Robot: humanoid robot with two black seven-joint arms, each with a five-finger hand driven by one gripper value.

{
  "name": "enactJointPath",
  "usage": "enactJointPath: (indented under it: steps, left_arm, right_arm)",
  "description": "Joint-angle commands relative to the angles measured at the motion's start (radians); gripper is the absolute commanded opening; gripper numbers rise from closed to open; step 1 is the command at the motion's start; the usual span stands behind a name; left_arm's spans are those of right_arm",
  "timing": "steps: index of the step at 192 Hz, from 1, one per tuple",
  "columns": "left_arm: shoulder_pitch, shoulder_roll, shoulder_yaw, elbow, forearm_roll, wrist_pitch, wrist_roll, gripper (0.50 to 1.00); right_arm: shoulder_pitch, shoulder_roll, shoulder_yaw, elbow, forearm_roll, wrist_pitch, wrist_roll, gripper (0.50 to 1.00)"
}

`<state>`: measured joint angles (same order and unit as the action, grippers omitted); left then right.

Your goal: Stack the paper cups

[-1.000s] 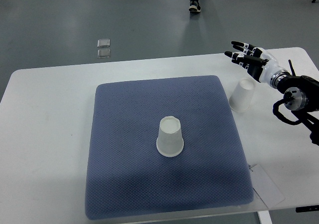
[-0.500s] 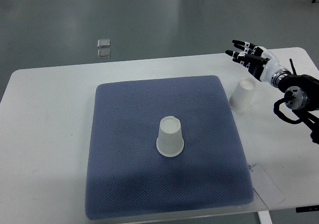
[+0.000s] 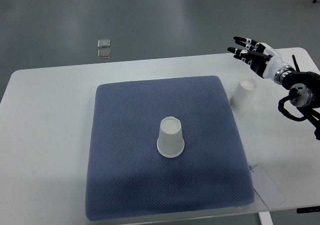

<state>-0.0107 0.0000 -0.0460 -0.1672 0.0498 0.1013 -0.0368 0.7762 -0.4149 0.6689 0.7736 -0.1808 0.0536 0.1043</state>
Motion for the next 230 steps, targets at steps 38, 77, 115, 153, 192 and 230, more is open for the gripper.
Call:
enactJointPath:
  steps: [38, 77, 115, 153, 192, 230]
  left_arm:
    - [0.0, 0.0, 0.0, 0.0, 0.001, 0.0, 0.0, 1.0]
    - [0.0, 0.0, 0.0, 0.0, -0.001, 0.0, 0.0, 1.0]
    - [0.0, 0.0, 0.0, 0.0, -0.001, 0.0, 0.0, 1.0]
    - [0.0, 0.0, 0.0, 0.0, -0.001, -0.002, 0.0, 1.0]
    - [0.0, 0.0, 0.0, 0.0, 0.001, -0.002, 0.0, 1.0]
    - [0.0, 0.0, 0.0, 0.0, -0.001, -0.002, 0.0, 1.0]
  right_arm:
    - [0.025, 0.001, -0.003, -0.088, -0.008, 0.035, -0.008, 0.913]
    - [0.031, 0.001, -0.002, -0.092, -0.008, 0.075, -0.006, 0.913]
    - [0.031, 0.001, 0.0, -0.091, -0.006, 0.078, 0.003, 0.911]
    - [0.029, -0.03, -0.005, -0.068, -0.014, 0.172, 0.017, 0.913]
    - [0.035, -0.082, -0.008, -0.063, -0.212, 0.316, 0.035, 0.907]
    - [0.054, -0.151, -0.012, 0.004, -0.516, 0.319, 0.037, 0.903]
